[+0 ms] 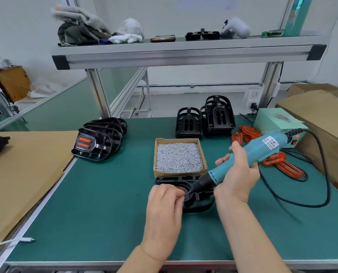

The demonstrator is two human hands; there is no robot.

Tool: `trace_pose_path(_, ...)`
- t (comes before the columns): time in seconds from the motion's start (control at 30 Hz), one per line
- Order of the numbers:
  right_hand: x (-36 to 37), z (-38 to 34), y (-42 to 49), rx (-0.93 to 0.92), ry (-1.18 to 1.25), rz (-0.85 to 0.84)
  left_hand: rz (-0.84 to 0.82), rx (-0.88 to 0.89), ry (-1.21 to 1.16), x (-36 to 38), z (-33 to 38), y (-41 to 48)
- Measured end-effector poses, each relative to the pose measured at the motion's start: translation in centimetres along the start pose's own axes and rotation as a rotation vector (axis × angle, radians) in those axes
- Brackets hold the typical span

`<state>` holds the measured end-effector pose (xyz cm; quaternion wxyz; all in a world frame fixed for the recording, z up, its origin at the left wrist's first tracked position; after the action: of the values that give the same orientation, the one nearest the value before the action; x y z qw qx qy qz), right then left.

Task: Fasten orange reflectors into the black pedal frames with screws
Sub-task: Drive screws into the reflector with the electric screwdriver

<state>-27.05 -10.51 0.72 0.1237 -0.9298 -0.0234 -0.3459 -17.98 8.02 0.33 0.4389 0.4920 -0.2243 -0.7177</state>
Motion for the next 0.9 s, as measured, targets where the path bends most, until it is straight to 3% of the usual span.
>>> trace_pose_path(0.17,-0.1,-0.2,-0.1,-0.007,0.010,-0.010,-0.005,-0.276,-0.127,0.9,-1.3,-0.6)
trace_pose_path(0.47,0.4,0.3,-0.4,0.038,0.052,-0.045,-0.013,-0.140,-0.052,0.7,-0.6,-0.1)
trace_pose_path(0.73,0.7,1.0,0.1,0.023,0.010,-0.034,-0.016,-0.246,-0.168,1.3,-2.1,-0.7)
trace_pose_path(0.9,1.9,0.9,0.8,-0.033,-0.014,-0.063,-0.081,-0.213,-0.119,1.5,-3.4,-0.4)
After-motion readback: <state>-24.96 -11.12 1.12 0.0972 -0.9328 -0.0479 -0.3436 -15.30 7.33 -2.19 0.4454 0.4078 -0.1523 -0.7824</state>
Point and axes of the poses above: each hand's wrist, its own y-axis towards the middle knuckle, its own x-axis out of the palm, z = x × y, the point moved 8 cm from there along y, towards the middle knuckle, and after that the axes turned 8 degrees about x, right-handed, at the moved point
